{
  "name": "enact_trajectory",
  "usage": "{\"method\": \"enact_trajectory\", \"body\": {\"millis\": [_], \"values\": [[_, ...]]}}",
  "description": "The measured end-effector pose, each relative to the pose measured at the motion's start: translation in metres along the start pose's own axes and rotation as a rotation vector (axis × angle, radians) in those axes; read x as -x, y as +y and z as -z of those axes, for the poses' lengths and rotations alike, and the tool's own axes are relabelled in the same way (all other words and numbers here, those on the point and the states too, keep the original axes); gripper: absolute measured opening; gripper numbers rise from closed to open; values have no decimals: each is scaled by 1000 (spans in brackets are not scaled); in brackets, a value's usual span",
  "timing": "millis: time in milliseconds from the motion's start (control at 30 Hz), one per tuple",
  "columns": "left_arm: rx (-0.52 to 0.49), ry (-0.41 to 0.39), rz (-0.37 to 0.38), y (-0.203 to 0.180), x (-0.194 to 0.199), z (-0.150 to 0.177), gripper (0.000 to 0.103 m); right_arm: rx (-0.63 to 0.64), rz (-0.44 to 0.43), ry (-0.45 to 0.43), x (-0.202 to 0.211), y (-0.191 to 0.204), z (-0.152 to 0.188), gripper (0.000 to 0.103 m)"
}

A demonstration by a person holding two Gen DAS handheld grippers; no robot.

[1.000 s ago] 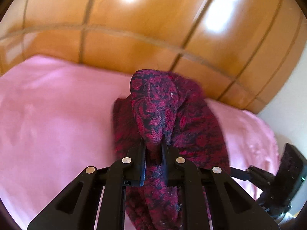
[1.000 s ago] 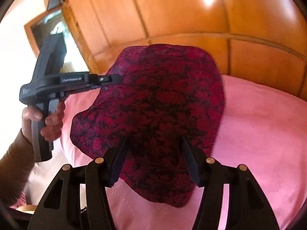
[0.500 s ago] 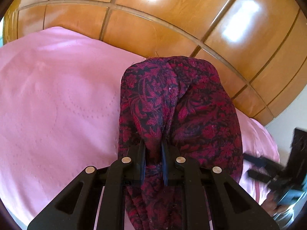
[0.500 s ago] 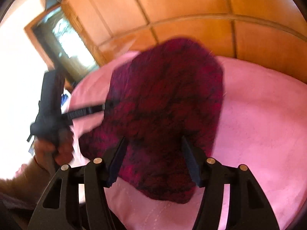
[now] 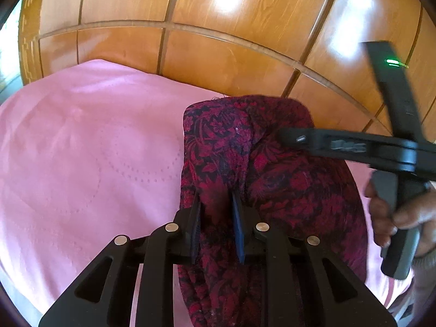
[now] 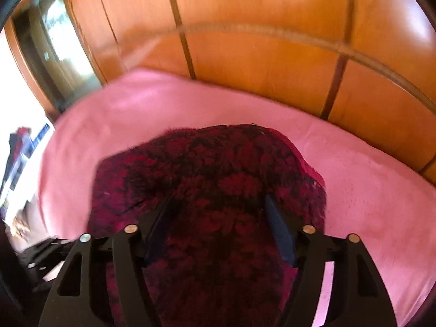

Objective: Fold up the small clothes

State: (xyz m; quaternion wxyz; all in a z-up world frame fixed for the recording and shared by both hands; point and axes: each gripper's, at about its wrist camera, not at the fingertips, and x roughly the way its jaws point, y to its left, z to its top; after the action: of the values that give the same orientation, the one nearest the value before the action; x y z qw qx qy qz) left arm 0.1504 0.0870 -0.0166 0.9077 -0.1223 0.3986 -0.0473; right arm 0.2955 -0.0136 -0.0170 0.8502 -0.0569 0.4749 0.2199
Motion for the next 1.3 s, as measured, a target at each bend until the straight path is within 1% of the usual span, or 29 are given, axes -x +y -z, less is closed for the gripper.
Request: {"method": "enact_trajectory", "body": {"millis": [100, 133, 167, 233, 400, 467, 567, 633, 700, 767, 800, 967, 1100, 1200, 1233, 1267, 1300], "values": [[-3, 2, -21, 0, -5, 0, 19, 18, 24, 61, -30, 0, -2, 75], [2, 3, -25, 1, -7, 0, 19, 8, 21, 68, -36, -3, -3, 75], [5, 1, -25, 1, -8, -2, 19, -9, 12, 73, -36, -4, -4, 76], [9, -1, -25, 0, -6, -2, 19, -1, 14, 67, -35, -3, -2, 76], [5, -18, -44, -3, 0, 3, 19, 9, 21, 2, -26, -3, 4, 77], [-1, -26, -56, -5, 3, 5, 23, 5, 11, -24, -24, -4, 5, 77], [-15, -35, -67, -7, 9, 8, 23, -1, 3, -52, -13, 0, 12, 78], [-18, -39, -75, -9, 12, 11, 25, -1, 0, -79, -7, 1, 15, 82], [-18, -46, -90, -9, 15, 13, 34, 3, 2, -102, 0, 3, 17, 90], [-16, -50, -95, -8, 18, 15, 37, 7, -1, -127, 10, 4, 21, 95], [-17, -50, -95, -7, 20, 16, 38, 6, -5, -135, 13, 4, 22, 98], [-19, -51, -98, -6, 24, 21, 38, -5, -20, -176, 37, 1, 41, 100], [-21, -52, -101, -6, 25, 23, 38, -63, -64, -180, 52, -15, 61, 100], [-22, -51, -99, -5, 23, 21, 38, -143, -124, -167, 59, -35, 80, 100], [-23, -49, -99, -4, 22, 21, 40, -167, -147, -157, 59, -41, 87, 100], [-21, -51, -106, -4, 22, 22, 45, -189, -170, -146, 59, -47, 93, 100], [-18, -53, -107, -3, 22, 22, 47, -216, -203, -135, 58, -54, 100, 100]]}}
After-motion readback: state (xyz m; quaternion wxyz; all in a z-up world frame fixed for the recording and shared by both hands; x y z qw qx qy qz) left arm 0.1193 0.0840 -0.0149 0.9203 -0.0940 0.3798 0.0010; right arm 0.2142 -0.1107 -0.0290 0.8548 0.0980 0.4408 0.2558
